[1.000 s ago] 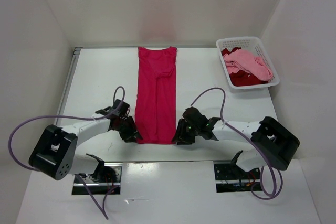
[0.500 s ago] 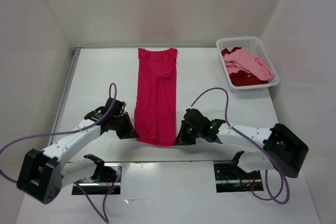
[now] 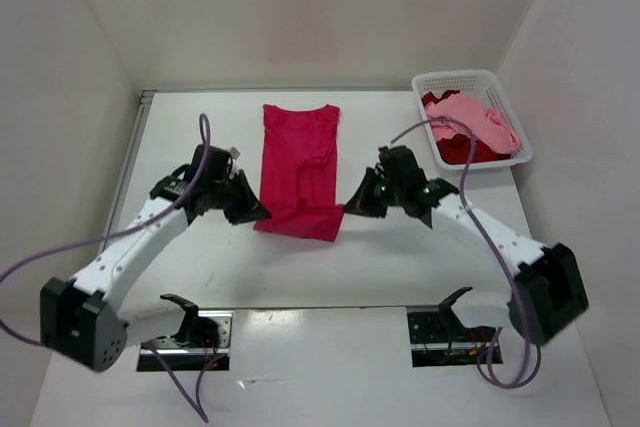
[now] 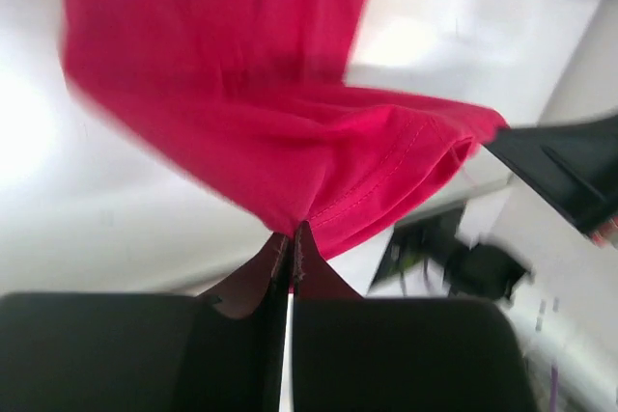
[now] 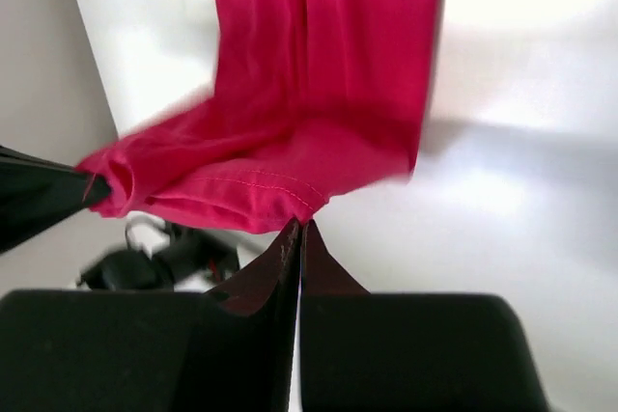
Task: Fold and stack the t-shirts
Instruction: Fold the folded rectangular tshirt in 1/3 of the way
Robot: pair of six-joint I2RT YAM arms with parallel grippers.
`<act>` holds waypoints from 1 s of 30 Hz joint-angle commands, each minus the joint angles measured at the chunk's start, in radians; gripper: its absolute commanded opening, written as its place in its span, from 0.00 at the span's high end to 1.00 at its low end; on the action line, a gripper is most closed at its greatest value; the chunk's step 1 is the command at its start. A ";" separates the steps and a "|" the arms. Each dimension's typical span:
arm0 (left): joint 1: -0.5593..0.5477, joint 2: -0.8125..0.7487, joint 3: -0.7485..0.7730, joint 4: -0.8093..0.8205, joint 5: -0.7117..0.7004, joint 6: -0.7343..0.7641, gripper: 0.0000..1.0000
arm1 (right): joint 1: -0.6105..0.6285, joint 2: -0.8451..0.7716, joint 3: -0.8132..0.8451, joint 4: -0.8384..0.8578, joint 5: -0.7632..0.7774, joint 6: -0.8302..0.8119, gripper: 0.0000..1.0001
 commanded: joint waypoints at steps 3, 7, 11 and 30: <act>0.116 0.279 0.113 0.209 -0.054 0.045 1.00 | -0.116 0.272 0.245 0.047 -0.018 -0.219 1.00; 0.181 0.443 0.232 0.253 -0.079 0.065 1.00 | -0.143 0.498 0.456 0.056 -0.027 -0.263 1.00; 0.213 0.641 0.340 0.273 -0.088 0.085 1.00 | -0.162 0.668 0.587 0.036 -0.036 -0.289 1.00; 0.216 0.510 0.313 0.373 -0.026 0.123 0.56 | -0.145 0.651 0.693 -0.054 0.071 -0.363 0.54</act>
